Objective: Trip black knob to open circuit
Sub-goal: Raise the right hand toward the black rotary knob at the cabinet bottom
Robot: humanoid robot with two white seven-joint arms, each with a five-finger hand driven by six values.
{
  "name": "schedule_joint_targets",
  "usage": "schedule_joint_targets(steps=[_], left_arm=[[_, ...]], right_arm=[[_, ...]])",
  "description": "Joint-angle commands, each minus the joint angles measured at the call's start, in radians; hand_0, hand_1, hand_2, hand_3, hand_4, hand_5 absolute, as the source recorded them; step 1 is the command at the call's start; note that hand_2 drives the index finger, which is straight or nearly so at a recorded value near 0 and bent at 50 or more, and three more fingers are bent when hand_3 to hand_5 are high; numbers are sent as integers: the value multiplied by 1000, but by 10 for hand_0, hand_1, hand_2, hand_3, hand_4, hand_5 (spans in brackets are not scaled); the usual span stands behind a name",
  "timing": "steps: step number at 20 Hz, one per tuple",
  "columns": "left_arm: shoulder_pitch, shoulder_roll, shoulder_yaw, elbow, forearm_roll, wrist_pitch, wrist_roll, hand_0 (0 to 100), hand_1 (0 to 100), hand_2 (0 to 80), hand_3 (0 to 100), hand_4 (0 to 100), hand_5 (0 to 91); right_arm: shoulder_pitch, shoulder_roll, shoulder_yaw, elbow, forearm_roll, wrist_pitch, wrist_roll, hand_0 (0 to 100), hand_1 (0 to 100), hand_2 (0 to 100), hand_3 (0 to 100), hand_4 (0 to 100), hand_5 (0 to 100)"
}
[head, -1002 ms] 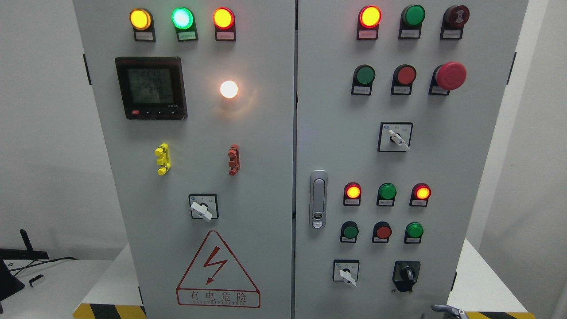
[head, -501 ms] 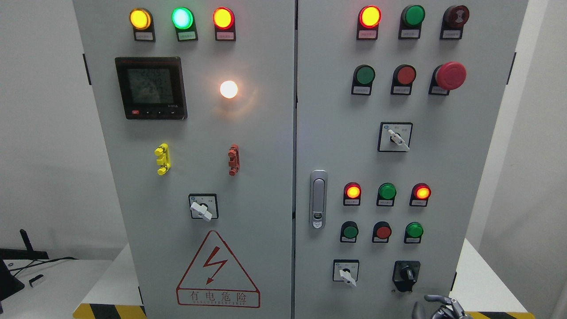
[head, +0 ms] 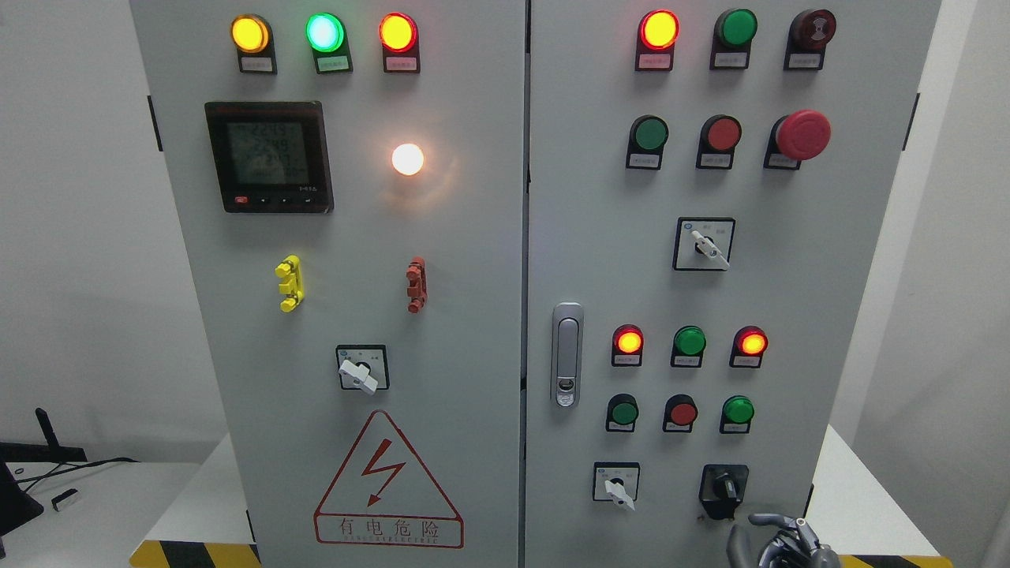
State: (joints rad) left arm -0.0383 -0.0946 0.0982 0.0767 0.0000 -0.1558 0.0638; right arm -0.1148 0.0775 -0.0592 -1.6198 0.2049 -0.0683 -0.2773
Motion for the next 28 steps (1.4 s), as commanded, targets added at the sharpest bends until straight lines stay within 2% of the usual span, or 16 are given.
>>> schedule_joint_targets(steps=[1,28], left_arm=[[0,0,0,0,5,-1,1,120,389,0,0,0,0],[0,-1,0,0,5,-1,1,120,389,0,0,0,0]], right_arm=[[-6,2,7,3,-1,1,9,425,764,482,930,1000,1000],[-22,5,2,11,1,22,9,407,767,461,913,996,1000]])
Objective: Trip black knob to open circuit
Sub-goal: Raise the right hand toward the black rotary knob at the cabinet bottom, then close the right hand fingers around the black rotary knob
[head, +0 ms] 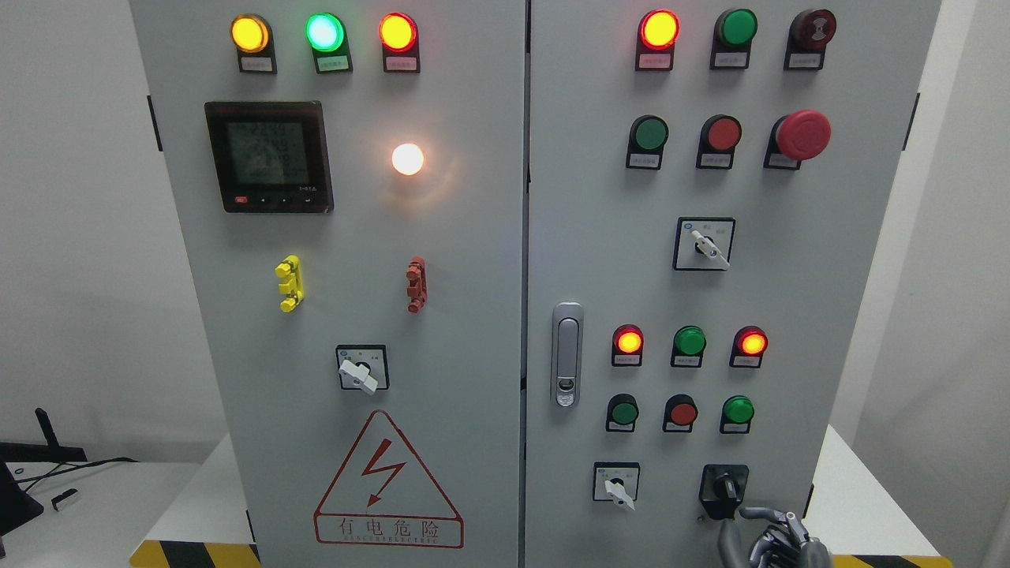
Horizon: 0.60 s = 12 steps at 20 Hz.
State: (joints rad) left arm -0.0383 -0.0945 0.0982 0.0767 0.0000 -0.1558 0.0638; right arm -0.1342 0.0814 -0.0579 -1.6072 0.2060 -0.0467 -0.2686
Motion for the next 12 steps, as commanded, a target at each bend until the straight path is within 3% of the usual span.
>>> schedule_joint_targets(steps=[1,12], left_arm=[[0,-1,0,0,5,-1,1,120,389,0,0,0,0],[0,-1,0,0,5,-1,1,120,389,0,0,0,0]], right_arm=[[-7,1,1,-2,0,1,0,407,768,463,913,995,1000],[-18,3,3,-2,0,1,0,403,774,488,913,994,1000]])
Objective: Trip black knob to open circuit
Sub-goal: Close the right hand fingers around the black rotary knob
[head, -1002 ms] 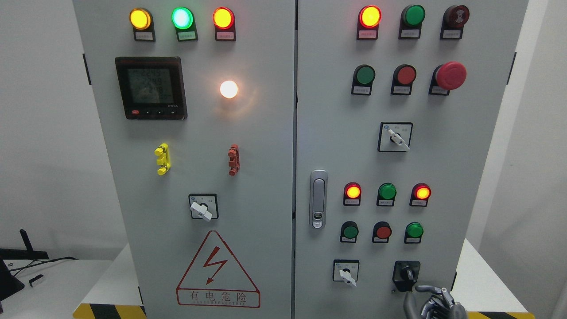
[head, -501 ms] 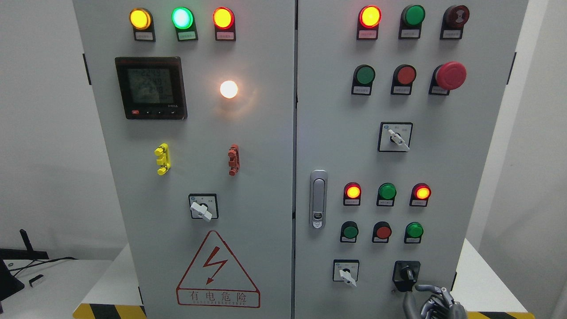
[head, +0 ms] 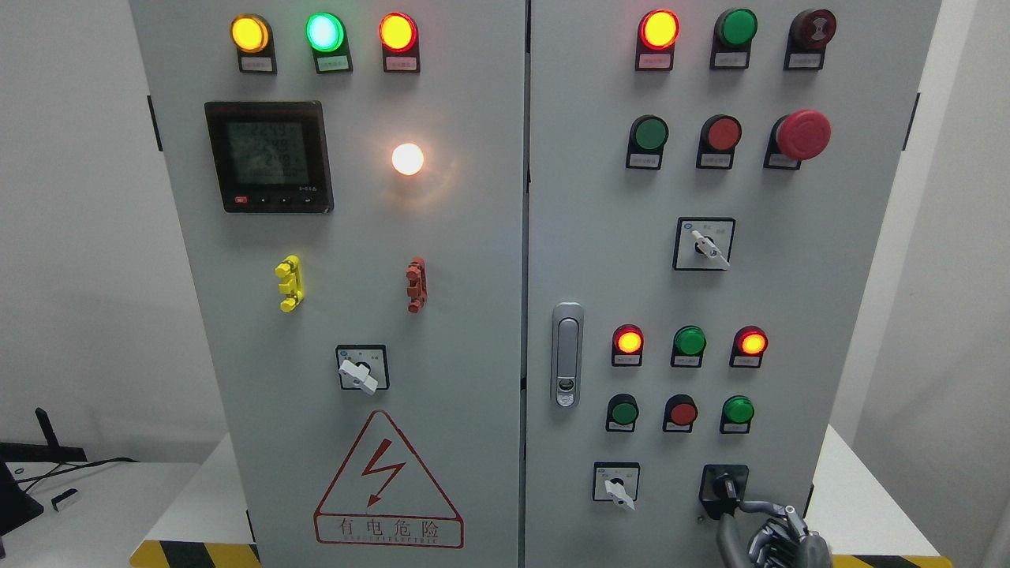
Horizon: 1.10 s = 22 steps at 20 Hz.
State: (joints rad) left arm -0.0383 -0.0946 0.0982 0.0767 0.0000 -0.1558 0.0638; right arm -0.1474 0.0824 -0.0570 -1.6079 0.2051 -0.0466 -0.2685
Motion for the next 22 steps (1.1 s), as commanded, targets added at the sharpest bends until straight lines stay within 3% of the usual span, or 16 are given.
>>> schedule_joint_targets(steps=[1,22], left_arm=[[0,1,0,0,5,-1,1,120,389,0,0,0,0],[0,0,0,0,5,-1,1,120,389,0,0,0,0]], right_arm=[[-4,2,2,0,0,2,0,403,775,494,917,995,1000],[-6,7,12,0,2,4,2,392,780,510,924,995,1000]])
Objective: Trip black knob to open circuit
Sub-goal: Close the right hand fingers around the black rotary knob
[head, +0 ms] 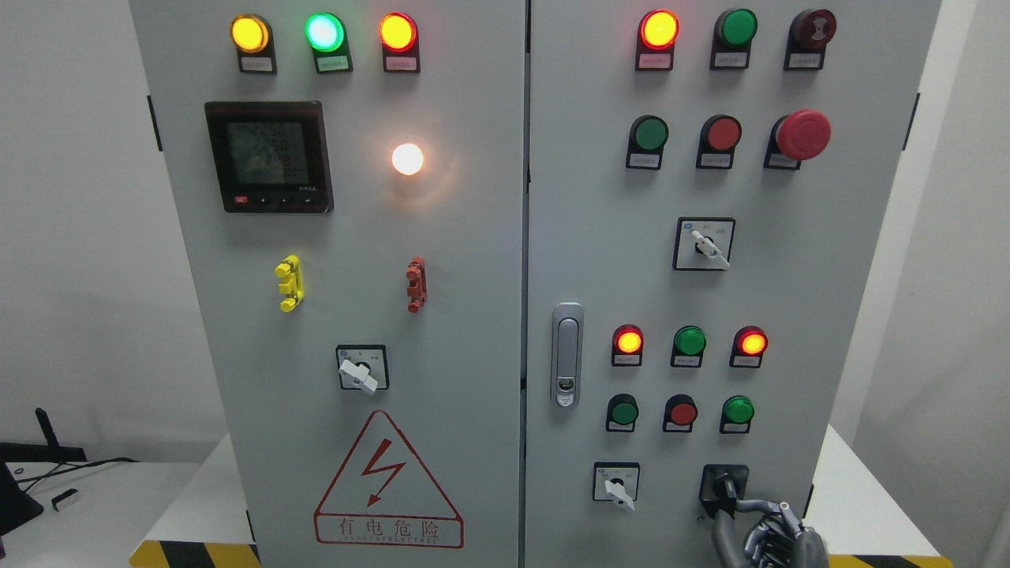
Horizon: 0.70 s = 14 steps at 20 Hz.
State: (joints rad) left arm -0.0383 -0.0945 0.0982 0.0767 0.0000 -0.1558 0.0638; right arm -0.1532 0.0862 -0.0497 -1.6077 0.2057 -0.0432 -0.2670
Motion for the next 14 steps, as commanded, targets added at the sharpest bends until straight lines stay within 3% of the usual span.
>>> schedule_joint_targets(steps=[1,14], left_arm=[[0,-1,0,0,5,-1,1,120,389,0,0,0,0],[0,-1,0,0,5,-1,1,120,389,0,0,0,0]], right_arm=[[0,3,5,0,1,0,0,393,780,510,924,995,1000],[-2,3,19,0,1,0,2,399,780,528,942,1000,1000]])
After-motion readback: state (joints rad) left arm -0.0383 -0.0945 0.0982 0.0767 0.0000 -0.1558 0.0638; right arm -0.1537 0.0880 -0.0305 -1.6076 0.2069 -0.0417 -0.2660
